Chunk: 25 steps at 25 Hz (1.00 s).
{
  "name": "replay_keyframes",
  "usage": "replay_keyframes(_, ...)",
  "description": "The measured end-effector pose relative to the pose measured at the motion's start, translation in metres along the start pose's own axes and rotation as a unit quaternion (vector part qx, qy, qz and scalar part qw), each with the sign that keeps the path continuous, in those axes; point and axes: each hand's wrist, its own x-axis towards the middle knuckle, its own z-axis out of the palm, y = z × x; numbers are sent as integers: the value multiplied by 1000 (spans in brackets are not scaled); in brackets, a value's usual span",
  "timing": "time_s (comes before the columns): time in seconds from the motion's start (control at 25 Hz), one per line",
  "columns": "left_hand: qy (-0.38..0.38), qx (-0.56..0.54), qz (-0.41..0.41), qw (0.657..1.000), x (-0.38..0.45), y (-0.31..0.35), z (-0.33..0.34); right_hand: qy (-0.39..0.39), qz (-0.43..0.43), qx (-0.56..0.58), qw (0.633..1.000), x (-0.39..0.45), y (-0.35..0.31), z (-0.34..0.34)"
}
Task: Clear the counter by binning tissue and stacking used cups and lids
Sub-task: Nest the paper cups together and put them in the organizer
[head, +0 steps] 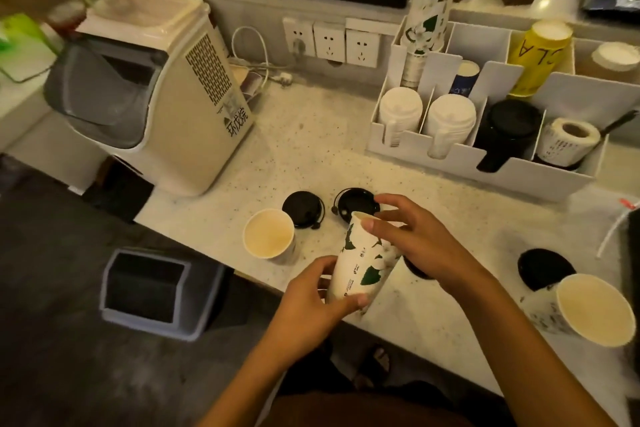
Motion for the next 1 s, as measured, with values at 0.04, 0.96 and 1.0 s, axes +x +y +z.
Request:
replay_keyframes(0.04, 11, 2, 2, 1000, -3, 0, -2, -4, -5, -15, 1000, 1, -4, 2)
replay_keyframes(0.96, 147, 13, -68, 987, 24, -100, -78, -60, -127, -91, 986, 44, -96, 7)
replay_keyframes(1.0, 159, -9, -45, 986, 30, -100, -73, -59, -133, -96, 985, 46, -99, 10)
